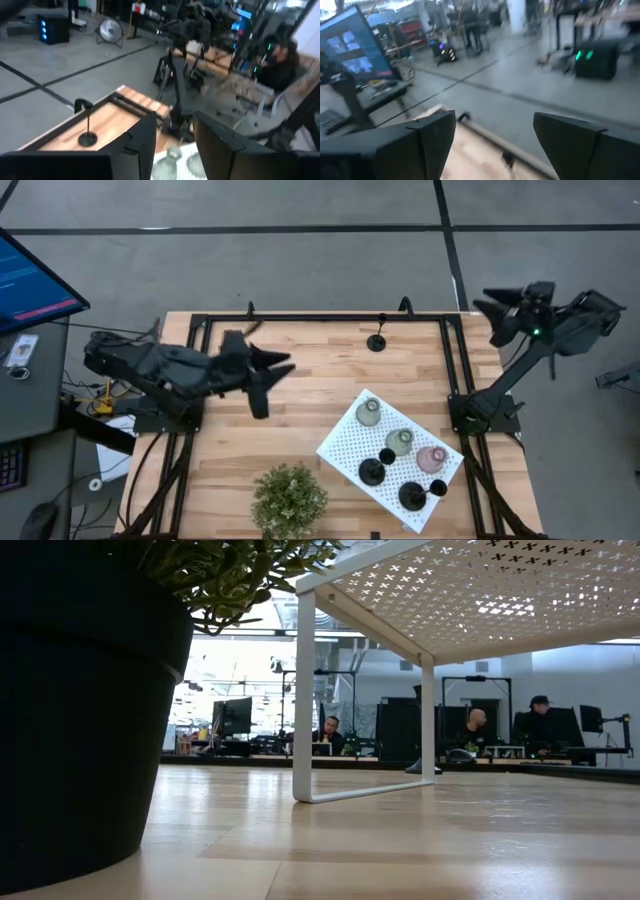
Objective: Pick & Place candle stick holders
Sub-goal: Put the left black candle holder on the shelf aligned with the black candle holders
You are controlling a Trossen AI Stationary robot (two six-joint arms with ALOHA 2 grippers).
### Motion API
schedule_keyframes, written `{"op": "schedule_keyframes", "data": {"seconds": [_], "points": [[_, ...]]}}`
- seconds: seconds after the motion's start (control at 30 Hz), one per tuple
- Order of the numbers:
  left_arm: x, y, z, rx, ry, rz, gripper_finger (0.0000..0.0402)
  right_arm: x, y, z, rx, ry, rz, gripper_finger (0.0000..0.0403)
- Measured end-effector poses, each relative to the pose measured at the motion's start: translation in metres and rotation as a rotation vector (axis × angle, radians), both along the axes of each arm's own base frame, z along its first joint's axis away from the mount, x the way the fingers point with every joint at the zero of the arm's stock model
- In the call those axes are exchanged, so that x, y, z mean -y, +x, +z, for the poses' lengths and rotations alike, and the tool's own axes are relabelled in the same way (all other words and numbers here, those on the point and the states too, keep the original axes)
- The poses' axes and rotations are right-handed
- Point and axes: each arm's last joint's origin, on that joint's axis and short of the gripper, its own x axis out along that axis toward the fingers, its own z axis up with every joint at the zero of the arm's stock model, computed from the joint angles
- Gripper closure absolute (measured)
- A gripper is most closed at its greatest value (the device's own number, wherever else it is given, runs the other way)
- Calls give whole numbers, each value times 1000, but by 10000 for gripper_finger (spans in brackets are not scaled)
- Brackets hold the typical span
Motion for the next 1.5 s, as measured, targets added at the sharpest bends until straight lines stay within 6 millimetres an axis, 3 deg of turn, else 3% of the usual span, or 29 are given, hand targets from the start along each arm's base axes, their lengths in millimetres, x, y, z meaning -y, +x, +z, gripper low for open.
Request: {"op": "schedule_keyframes", "data": {"seconds": [0.17, 0.37, 0.57, 0.9, 1.17, 1.5], "points": [[-10, -12, 12, 74, -35, 30, 274, 2, -2, 46, -26, -125, -48, 143], [-16, -12, 13, 87, -40, 55, 274, 0, 1, 99, -105, -251, -64, 143], [-20, -10, 13, 88, -39, 72, 274, -5, 8, 122, -143, -329, 38, 143], [-20, -10, 15, 92, -22, 71, 274, -12, 17, 120, -58, -294, 304, 143], [-20, -10, 15, 98, -27, 70, 274, -23, 23, 99, -2, -210, 518, 143], [-19, -10, 16, 106, -31, 64, 274, -87, 32, 74, 22, -57, 885, 143]]}}
